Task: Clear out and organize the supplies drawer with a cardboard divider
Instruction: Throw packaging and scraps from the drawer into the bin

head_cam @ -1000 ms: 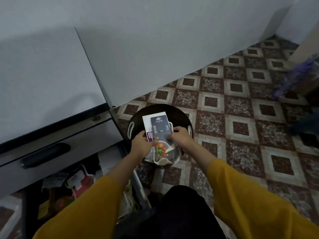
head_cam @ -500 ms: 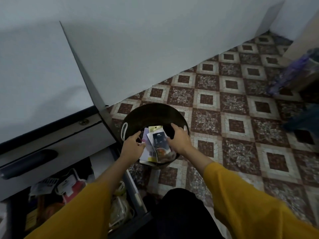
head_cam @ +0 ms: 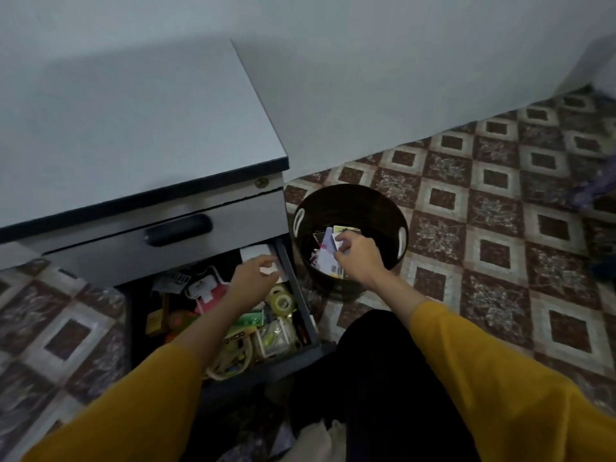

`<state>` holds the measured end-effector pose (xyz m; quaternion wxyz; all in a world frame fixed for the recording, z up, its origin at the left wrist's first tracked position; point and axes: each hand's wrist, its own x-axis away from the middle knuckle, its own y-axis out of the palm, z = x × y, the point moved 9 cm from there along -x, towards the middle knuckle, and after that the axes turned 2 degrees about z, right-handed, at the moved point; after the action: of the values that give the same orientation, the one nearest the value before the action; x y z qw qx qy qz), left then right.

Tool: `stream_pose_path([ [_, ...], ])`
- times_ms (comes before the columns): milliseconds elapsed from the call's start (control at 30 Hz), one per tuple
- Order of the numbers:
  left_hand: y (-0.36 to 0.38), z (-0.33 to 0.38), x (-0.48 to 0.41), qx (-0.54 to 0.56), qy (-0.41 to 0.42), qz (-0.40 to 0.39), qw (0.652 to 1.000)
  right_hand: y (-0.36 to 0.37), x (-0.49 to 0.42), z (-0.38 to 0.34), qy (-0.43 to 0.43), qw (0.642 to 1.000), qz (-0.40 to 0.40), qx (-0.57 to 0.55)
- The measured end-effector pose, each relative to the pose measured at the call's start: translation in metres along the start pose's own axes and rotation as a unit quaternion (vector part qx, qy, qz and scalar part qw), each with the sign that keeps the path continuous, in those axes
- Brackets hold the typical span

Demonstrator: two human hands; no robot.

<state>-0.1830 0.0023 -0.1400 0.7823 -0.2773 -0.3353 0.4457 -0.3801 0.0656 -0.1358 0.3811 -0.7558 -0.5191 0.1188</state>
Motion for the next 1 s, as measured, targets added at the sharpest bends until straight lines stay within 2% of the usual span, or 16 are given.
stream_pose_path([
  [233,-0.049,-0.061,0.054,0.034,-0.049,0.049,0.997,0.057,0.026,-0.057,-0.060,0.998,-0.031,-0.006],
  [467,-0.076,-0.117,0.082,0.062,-0.081,0.079,0.992,0.107,0.037,-0.082,-0.091,0.994,-0.067,0.009],
  [600,-0.076,-0.145,0.084,0.072,-0.107,0.075,0.989,0.126,0.037,-0.088,-0.083,0.994,-0.076,0.010],
  [833,-0.065,-0.183,0.072,0.010,-0.143,0.023,0.989,0.164,0.027,-0.085,-0.063,0.992,-0.110,0.022],
  [1000,-0.055,-0.203,0.048,-0.016,-0.128,0.016,0.991,0.186,0.014,-0.083,-0.059,0.990,-0.123,0.041],
])
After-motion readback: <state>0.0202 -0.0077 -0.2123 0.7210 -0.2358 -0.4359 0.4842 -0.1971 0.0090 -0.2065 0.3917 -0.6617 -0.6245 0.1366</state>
